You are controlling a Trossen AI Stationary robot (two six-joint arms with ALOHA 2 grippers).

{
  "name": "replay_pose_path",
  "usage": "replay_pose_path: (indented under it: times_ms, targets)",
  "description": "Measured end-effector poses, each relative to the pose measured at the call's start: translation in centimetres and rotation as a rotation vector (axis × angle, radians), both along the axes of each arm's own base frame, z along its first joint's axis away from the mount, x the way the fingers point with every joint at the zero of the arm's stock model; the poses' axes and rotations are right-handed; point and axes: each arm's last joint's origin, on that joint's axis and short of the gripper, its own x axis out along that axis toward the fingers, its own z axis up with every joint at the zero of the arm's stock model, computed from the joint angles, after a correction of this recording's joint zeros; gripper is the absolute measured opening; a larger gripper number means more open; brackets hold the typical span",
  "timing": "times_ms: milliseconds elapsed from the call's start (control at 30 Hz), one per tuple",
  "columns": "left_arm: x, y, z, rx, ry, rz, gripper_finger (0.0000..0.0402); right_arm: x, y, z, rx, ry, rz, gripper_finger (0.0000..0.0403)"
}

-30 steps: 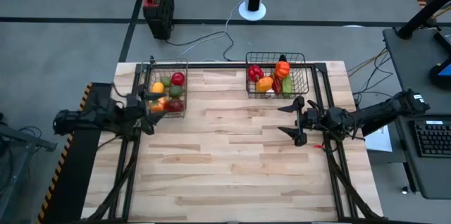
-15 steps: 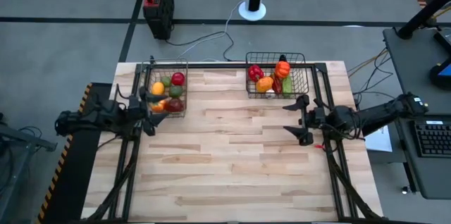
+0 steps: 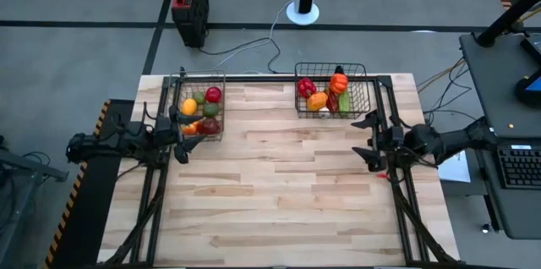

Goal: Sort produce into baskets
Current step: Return to Home Position

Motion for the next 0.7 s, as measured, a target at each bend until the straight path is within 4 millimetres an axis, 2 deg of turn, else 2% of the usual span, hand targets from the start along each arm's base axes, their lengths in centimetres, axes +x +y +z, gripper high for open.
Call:
replay_pose_path:
  times_ms: [300, 600, 700]
  targets:
    - [0.0, 0.0, -0.2, 0.008, 0.026, 0.0, 0.03, -1.3, 0.0, 0.1, -0.056, -0.045, 0.028, 0.0352]
    - [0.1, 0.0, -0.4, 0.036, 0.048, 0.001, 0.03, -1.3, -0.1, -0.1, -0.092, -0.019, 0.006, 0.0352]
    - [0.1, 0.0, -0.4, 0.036, 0.054, 0.001, 0.03, -1.0, 0.0, -0.4, -0.04, 0.022, 0.028, 0.0352]
